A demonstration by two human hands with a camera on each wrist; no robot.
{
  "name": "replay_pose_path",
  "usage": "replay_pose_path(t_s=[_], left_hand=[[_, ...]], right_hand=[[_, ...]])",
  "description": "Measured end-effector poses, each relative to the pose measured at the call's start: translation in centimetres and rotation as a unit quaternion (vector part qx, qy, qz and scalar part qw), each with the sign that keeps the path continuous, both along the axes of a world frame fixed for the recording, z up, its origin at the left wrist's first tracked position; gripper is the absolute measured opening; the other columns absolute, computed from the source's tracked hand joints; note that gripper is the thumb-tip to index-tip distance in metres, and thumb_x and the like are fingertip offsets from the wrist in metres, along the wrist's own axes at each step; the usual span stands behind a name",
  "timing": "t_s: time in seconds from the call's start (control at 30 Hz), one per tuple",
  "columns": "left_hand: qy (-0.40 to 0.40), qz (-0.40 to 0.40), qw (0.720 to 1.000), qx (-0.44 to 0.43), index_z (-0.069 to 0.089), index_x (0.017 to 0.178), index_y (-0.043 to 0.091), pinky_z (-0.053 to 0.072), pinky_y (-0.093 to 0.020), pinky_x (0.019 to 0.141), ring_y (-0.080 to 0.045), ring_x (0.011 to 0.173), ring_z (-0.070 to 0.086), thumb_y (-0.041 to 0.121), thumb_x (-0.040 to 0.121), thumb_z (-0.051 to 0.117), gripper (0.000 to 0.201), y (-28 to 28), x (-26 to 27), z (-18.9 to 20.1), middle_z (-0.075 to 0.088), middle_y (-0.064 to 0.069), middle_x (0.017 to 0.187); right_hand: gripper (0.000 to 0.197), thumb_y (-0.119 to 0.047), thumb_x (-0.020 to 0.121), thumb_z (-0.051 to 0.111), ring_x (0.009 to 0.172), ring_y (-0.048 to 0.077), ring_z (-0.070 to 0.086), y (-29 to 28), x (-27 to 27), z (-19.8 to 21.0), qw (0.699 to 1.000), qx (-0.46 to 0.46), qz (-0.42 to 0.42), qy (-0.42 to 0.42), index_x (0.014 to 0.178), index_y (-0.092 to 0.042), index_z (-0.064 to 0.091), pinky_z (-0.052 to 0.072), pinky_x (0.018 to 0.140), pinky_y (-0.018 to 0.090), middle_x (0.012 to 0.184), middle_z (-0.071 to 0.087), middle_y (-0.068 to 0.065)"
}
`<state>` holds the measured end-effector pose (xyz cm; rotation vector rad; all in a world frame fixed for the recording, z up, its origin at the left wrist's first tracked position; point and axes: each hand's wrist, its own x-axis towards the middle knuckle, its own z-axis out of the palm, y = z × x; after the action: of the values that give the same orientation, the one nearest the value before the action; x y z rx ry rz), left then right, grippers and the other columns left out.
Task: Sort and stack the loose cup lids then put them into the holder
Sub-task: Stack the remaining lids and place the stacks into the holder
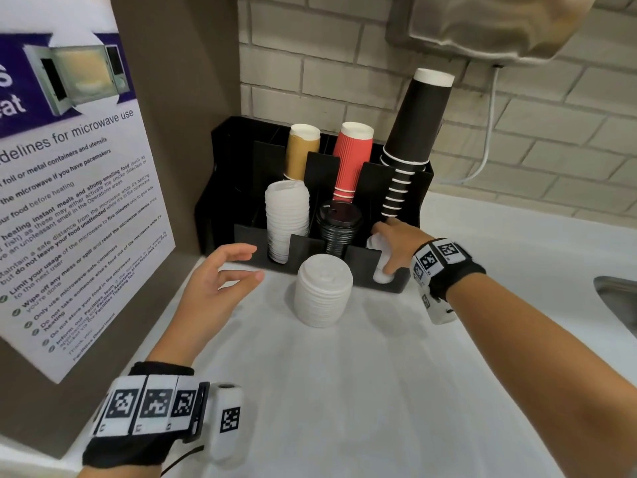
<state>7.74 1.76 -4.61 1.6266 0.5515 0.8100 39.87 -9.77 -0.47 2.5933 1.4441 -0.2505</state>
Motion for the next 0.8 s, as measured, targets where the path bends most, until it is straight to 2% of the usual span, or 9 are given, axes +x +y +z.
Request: replay_pose_path(t_s=[0.13, 0.23, 0.33, 0.47, 0.6, 0.67, 0.73, 0.77, 0.8], left_hand=[[0.003, 0.001, 1.000, 0.000, 0.064, 0.097, 0.052, 0.048, -0.010, 0.068, 0.001, 0.088, 0.064, 0.016, 0.088, 0.070, 0.038, 0.0, 0.1, 0.1, 0.062, 0.018, 0.115], [0.001, 0.003, 1.000, -0.005, 0.064, 0.102, 0.044, 0.049, -0.009, 0.067, 0.002, 0.085, 0.063, 0.014, 0.089, 0.070, 0.033, -0.1, 0.2, 0.1, 0.062, 0.015, 0.116], [0.002, 0.003, 1.000, -0.005, 0.064, 0.105, 0.038, 0.049, -0.008, 0.066, 0.004, 0.082, 0.063, 0.014, 0.089, 0.069, 0.030, -0.3, 0.3, 0.1, 0.062, 0.013, 0.116], [0.001, 0.005, 1.000, -0.004, 0.064, 0.106, 0.036, 0.049, -0.008, 0.066, 0.004, 0.082, 0.063, 0.013, 0.089, 0.069, 0.029, -0.4, 0.4, 0.1, 0.062, 0.012, 0.115], [-0.002, 0.004, 1.000, -0.006, 0.065, 0.103, 0.040, 0.050, -0.010, 0.068, 0.003, 0.082, 0.063, 0.012, 0.089, 0.069, 0.032, -0.3, 0.5, 0.1, 0.062, 0.013, 0.115], [-0.002, 0.005, 1.000, -0.007, 0.065, 0.099, 0.045, 0.049, -0.009, 0.067, 0.003, 0.083, 0.063, 0.013, 0.088, 0.070, 0.034, -0.2, 0.4, 0.0, 0.062, 0.014, 0.114], [0.000, 0.006, 1.000, -0.010, 0.065, 0.098, 0.047, 0.049, -0.009, 0.067, 0.001, 0.085, 0.063, 0.014, 0.088, 0.070, 0.034, -0.1, 0.3, 0.0, 0.062, 0.016, 0.115], [0.003, 0.006, 1.000, -0.012, 0.065, 0.099, 0.047, 0.049, -0.009, 0.068, 0.000, 0.086, 0.064, 0.015, 0.089, 0.069, 0.034, -0.1, 0.3, -0.1, 0.062, 0.016, 0.116], [0.006, 0.007, 1.000, -0.013, 0.065, 0.100, 0.046, 0.049, -0.010, 0.069, -0.001, 0.087, 0.064, 0.015, 0.089, 0.069, 0.033, -0.1, 0.3, -0.1, 0.062, 0.016, 0.117]], right_hand=[[0.083, -0.025, 0.062, 0.083, 0.105, 0.027, 0.053, 0.2, -0.3, -0.2, 1.000, -0.019, 0.009, -0.022, 0.132, -0.014, 0.040, 0.045, 0.075, 0.036, 0.120, 0.045, 0.008], [0.086, -0.029, 0.060, 0.084, 0.104, 0.026, 0.054, 0.3, -0.4, -0.6, 0.999, -0.024, 0.016, -0.034, 0.132, -0.014, 0.040, 0.043, 0.074, 0.034, 0.119, 0.045, 0.008], [0.090, -0.027, 0.058, 0.085, 0.104, 0.028, 0.054, 0.2, -0.6, -0.9, 0.999, -0.015, 0.014, -0.024, 0.135, -0.012, 0.039, 0.050, 0.076, 0.037, 0.122, 0.043, 0.009], [0.093, -0.024, 0.059, 0.086, 0.108, 0.030, 0.053, 0.2, -0.6, -0.8, 1.000, -0.014, 0.011, -0.010, 0.137, -0.010, 0.038, 0.047, 0.076, 0.033, 0.125, 0.042, 0.011], [0.092, -0.019, 0.065, 0.083, 0.115, 0.031, 0.050, -0.2, -1.0, 0.3, 1.000, -0.012, -0.007, 0.001, 0.142, -0.010, 0.034, 0.049, 0.088, 0.037, 0.131, 0.040, 0.012], [0.080, -0.012, 0.073, 0.076, 0.119, 0.032, 0.049, -0.6, -1.6, 1.5, 0.997, 0.072, -0.013, 0.011, 0.143, -0.010, 0.036, 0.046, 0.095, 0.038, 0.133, 0.040, 0.013], [0.060, -0.009, 0.079, 0.069, 0.113, 0.032, 0.052, -0.8, -3.3, 2.0, 0.974, 0.222, 0.020, 0.037, 0.134, -0.009, 0.047, 0.045, 0.096, 0.038, 0.125, 0.047, 0.015], [0.052, -0.012, 0.080, 0.069, 0.107, 0.029, 0.055, -0.8, -4.6, 2.0, 0.960, 0.270, 0.040, 0.067, 0.129, -0.010, 0.052, 0.047, 0.093, 0.037, 0.119, 0.050, 0.013], [0.050, -0.021, 0.081, 0.071, 0.103, 0.024, 0.055, -0.6, -6.0, 1.9, 0.955, 0.274, 0.056, 0.097, 0.127, -0.013, 0.053, 0.048, 0.090, 0.036, 0.115, 0.052, 0.010]])
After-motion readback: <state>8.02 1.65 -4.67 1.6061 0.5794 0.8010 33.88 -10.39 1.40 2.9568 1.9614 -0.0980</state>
